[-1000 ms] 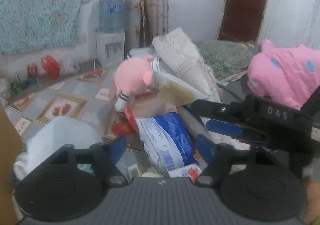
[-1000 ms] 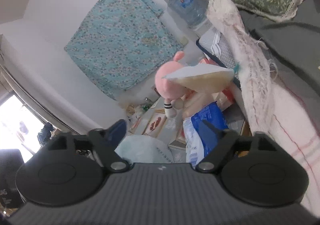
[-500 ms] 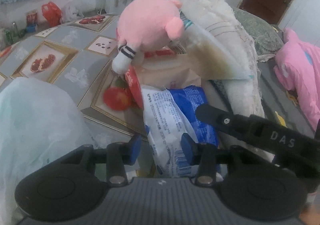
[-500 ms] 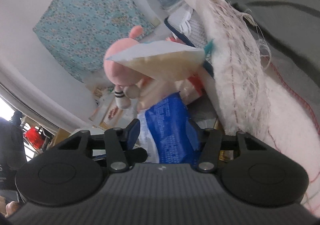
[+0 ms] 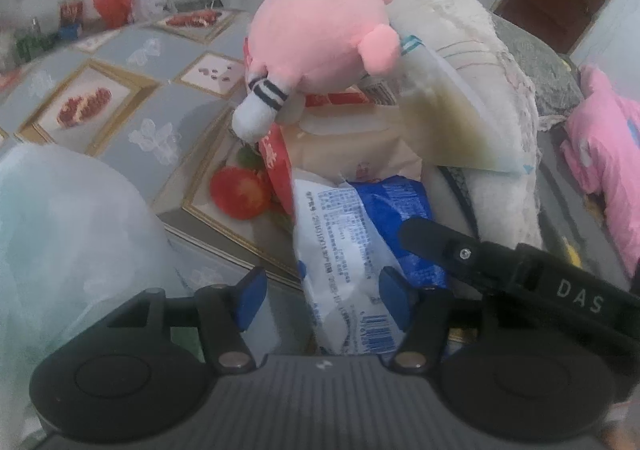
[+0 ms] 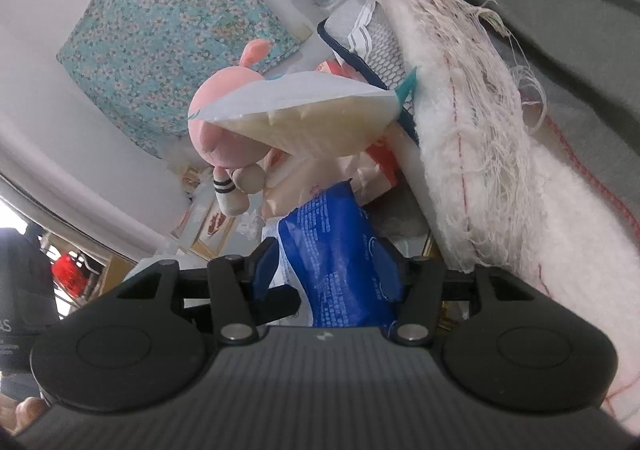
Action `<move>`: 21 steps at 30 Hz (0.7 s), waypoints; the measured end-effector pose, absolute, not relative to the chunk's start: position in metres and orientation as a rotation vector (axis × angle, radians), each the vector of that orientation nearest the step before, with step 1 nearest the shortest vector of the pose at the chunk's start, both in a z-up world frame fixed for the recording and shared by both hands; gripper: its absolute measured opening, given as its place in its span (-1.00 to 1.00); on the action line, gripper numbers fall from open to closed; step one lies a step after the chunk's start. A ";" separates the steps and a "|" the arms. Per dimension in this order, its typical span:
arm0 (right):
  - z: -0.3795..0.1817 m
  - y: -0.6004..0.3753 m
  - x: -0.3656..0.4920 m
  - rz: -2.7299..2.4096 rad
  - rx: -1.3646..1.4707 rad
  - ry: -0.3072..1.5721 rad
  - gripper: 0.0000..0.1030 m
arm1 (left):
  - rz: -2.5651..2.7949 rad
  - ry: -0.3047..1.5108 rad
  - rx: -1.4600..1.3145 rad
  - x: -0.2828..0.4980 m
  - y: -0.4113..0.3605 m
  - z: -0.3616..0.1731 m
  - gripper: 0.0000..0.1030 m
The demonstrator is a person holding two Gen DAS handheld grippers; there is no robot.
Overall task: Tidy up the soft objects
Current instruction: 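Close the left gripper on the wipes pack edge and lift it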
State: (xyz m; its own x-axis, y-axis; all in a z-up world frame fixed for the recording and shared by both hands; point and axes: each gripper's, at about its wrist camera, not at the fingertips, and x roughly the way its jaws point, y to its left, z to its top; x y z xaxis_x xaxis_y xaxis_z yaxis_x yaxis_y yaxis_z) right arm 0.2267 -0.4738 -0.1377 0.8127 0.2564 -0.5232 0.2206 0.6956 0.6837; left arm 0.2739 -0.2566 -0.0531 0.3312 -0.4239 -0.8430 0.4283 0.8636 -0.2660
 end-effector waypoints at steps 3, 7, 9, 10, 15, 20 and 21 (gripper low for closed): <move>-0.143 -0.477 0.230 0.047 0.862 0.643 0.03 | -0.564 1.126 -0.033 0.276 -0.256 -0.056 0.14; -0.145 -0.477 0.230 0.059 0.885 0.631 0.04 | -0.590 1.153 -0.106 0.279 -0.251 -0.058 -0.01; -0.146 -0.479 0.229 0.072 0.911 0.624 0.05 | -0.593 1.155 -0.128 0.278 -0.250 -0.058 0.01; -0.147 -0.480 0.229 0.079 0.925 0.623 0.05 | -0.593 1.151 -0.130 0.277 -0.250 -0.057 0.02; -0.147 -0.483 0.226 0.102 0.967 0.603 0.05 | -0.601 1.139 -0.148 0.273 -0.249 -0.052 0.03; -0.141 -0.481 0.220 0.115 0.975 0.566 0.05 | -0.606 1.088 -0.148 0.266 -0.247 -0.041 0.05; -0.138 -0.481 0.219 0.120 0.978 0.558 0.05 | -0.606 1.072 -0.144 0.264 -0.247 -0.037 0.05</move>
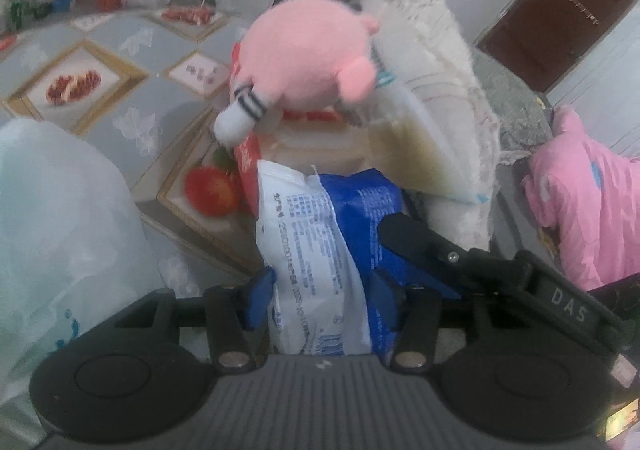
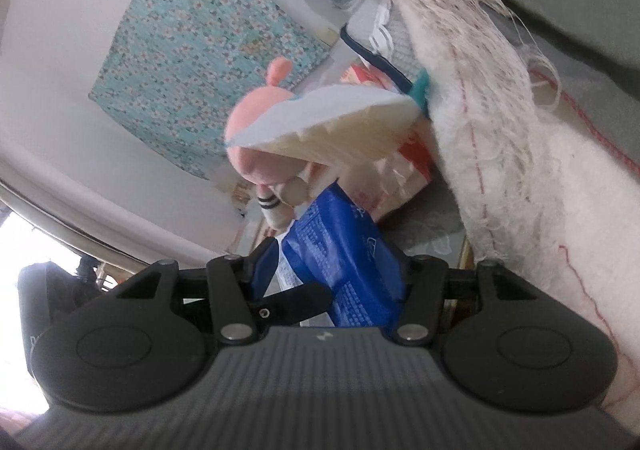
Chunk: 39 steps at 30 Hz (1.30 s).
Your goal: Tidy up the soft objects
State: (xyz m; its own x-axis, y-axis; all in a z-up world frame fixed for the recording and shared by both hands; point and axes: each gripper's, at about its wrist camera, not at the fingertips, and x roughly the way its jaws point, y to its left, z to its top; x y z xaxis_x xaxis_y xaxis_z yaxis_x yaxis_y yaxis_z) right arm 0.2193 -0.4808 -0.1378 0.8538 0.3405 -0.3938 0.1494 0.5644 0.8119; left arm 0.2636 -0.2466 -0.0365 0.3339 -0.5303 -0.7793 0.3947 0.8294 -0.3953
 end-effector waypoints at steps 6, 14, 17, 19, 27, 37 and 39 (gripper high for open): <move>-0.111 -0.476 0.209 0.155 0.977 0.475 0.05 | -0.625 0.963 -0.140 0.247 -0.242 -0.006 0.10; -0.062 -0.466 0.171 0.208 0.926 0.367 0.05 | -0.655 0.862 -0.184 0.211 -0.222 0.037 0.14; -0.045 -0.459 0.151 0.224 0.902 0.336 0.06 | -0.669 0.822 -0.190 0.189 -0.211 0.049 0.16; -0.037 -0.449 0.133 0.239 0.894 0.314 0.06 | -0.671 0.804 -0.193 0.172 -0.201 0.055 0.16; -0.030 -0.411 0.072 0.314 0.890 0.325 0.08 | -0.627 0.774 -0.220 0.107 -0.153 0.057 0.16; -0.055 -0.341 0.021 0.452 0.924 0.466 0.14 | -0.460 0.788 -0.220 0.038 -0.080 0.034 0.22; -0.068 -0.331 0.019 0.482 0.951 0.511 0.14 | -0.433 0.797 -0.200 0.030 -0.070 0.025 0.22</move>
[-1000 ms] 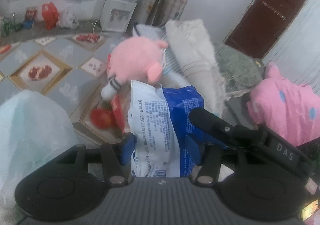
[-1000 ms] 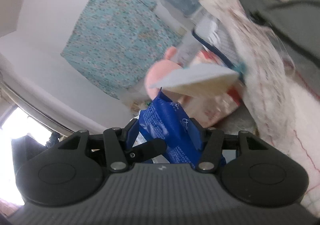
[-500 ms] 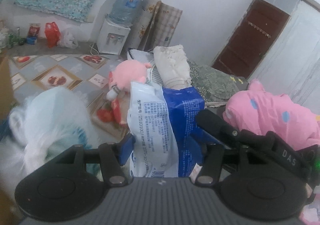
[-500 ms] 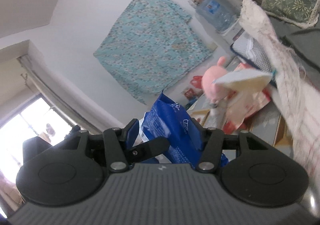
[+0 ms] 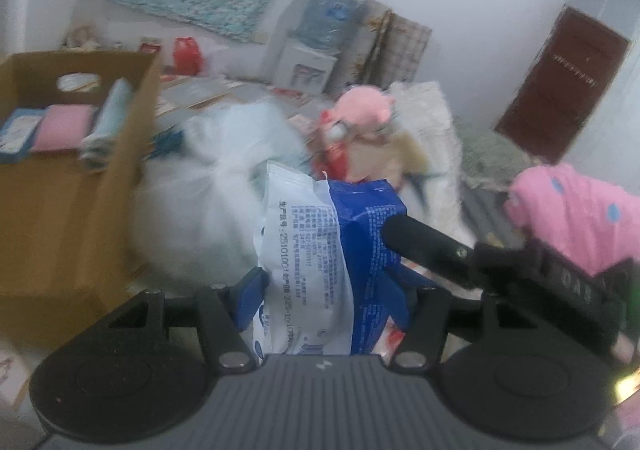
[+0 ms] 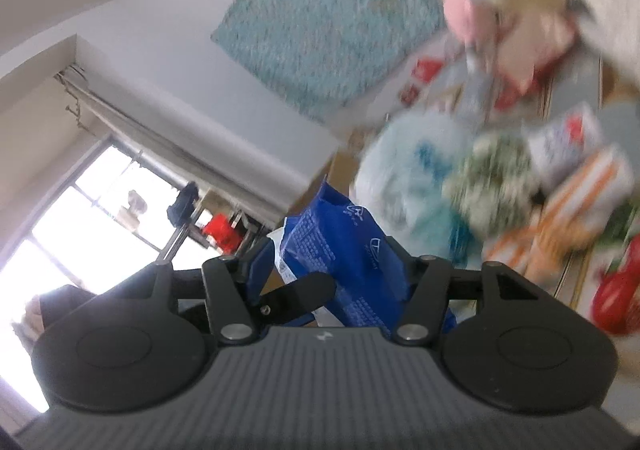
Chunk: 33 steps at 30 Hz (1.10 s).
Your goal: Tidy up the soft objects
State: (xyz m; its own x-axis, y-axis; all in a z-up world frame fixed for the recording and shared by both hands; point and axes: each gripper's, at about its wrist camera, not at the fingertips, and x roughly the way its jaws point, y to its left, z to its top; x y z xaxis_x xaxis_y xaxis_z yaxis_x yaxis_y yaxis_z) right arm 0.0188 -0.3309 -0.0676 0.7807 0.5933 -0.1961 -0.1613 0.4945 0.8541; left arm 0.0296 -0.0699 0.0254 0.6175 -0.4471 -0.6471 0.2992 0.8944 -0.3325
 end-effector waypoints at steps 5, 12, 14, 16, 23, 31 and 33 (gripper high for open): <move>-0.110 -0.314 0.019 0.492 1.030 0.634 0.14 | -0.398 0.875 -0.228 0.026 -0.054 -0.004 0.21; -0.136 -0.320 0.018 0.400 1.024 0.682 0.14 | -0.458 0.939 -0.268 0.027 -0.055 -0.034 0.20; -0.135 -0.323 0.015 0.390 1.014 0.668 0.13 | -0.492 0.966 -0.275 0.029 -0.058 -0.042 0.20; -0.130 -0.326 0.009 0.382 0.988 0.646 0.11 | -0.522 0.977 -0.272 0.028 -0.060 -0.045 0.21; -0.112 -0.337 -0.014 0.378 0.853 0.627 0.08 | -0.578 0.947 -0.193 0.015 -0.057 -0.043 0.53; -0.128 -0.346 -0.026 0.381 0.895 0.710 0.16 | -0.606 0.921 -0.048 0.005 -0.076 -0.045 0.63; -0.130 -0.344 -0.022 0.378 0.905 0.724 0.22 | -0.599 0.917 -0.026 0.005 -0.080 -0.046 0.68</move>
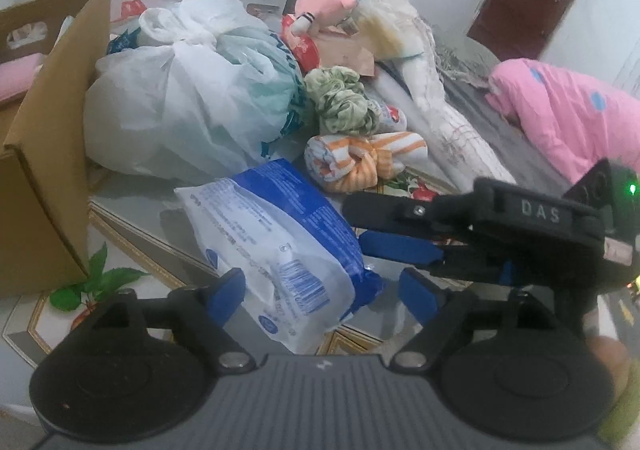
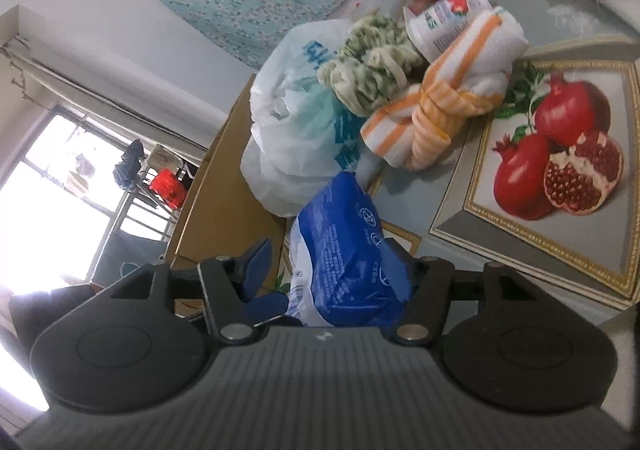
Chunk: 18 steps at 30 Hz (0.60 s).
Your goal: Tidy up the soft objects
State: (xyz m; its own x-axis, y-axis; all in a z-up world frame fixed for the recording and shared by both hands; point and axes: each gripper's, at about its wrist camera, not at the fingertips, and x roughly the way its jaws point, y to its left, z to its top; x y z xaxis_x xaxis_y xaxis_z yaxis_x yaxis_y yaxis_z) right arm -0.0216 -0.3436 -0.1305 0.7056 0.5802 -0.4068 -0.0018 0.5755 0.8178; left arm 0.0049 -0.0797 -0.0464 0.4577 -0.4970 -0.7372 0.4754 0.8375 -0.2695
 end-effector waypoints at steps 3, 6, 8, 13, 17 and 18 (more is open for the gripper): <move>-0.133 -0.340 -0.012 0.388 0.917 0.738 0.32 | -0.583 0.906 -0.007 0.007 -0.083 -0.047 0.69; -0.139 -0.339 -0.002 0.433 0.976 0.747 0.41 | -0.583 0.903 0.007 0.010 -0.086 -0.047 0.70; -0.139 -0.340 0.000 0.485 1.026 0.739 0.42 | -0.594 0.911 0.013 0.013 -0.089 -0.047 0.72; -0.142 -0.341 0.008 0.548 1.089 0.751 0.45 | -0.612 0.895 0.050 0.013 -0.095 -0.049 0.76; -0.143 -0.343 0.014 0.591 1.147 0.751 0.44 | -0.597 0.892 0.062 0.013 -0.090 -0.050 0.74; -0.142 -0.345 0.014 0.589 1.150 0.750 0.44 | -0.587 0.893 0.063 0.013 -0.089 -0.050 0.74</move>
